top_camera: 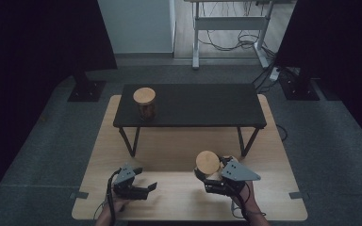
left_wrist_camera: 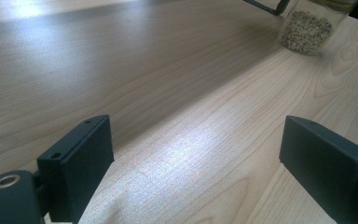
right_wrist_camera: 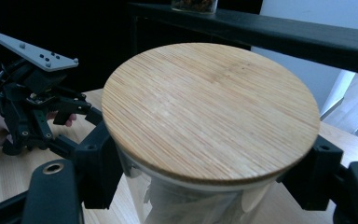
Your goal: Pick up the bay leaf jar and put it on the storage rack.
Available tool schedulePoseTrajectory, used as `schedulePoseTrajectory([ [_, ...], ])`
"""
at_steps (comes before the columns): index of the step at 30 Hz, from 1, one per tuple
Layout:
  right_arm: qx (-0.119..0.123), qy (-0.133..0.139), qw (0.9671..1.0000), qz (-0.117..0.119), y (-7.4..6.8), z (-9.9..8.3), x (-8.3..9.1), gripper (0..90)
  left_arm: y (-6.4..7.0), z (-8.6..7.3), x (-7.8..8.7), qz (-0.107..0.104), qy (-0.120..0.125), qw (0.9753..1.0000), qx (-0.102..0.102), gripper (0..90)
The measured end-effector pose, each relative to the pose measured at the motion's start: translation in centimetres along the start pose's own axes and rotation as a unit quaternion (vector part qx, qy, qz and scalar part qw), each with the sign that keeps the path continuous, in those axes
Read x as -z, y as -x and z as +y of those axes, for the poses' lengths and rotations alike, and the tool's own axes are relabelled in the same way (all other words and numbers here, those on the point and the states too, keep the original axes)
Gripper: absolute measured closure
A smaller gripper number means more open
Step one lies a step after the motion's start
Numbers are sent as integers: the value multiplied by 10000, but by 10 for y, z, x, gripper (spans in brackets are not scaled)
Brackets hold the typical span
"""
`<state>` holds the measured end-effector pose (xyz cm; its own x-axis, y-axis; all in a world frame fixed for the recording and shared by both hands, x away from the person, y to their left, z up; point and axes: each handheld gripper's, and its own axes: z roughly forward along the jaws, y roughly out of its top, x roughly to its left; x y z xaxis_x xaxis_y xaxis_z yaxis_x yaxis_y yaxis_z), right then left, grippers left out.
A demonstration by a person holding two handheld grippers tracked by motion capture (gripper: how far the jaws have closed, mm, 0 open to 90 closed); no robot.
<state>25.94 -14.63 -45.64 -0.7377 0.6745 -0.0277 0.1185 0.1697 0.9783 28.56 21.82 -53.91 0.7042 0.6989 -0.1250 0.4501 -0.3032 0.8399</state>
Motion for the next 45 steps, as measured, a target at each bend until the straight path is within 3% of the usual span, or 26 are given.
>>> schedulePoseTrajectory([
  [45, 137, 257, 9996, 22, 11, 39, -3, 248, 0, 0, 1, 11, 5, 10000, -12, 90],
])
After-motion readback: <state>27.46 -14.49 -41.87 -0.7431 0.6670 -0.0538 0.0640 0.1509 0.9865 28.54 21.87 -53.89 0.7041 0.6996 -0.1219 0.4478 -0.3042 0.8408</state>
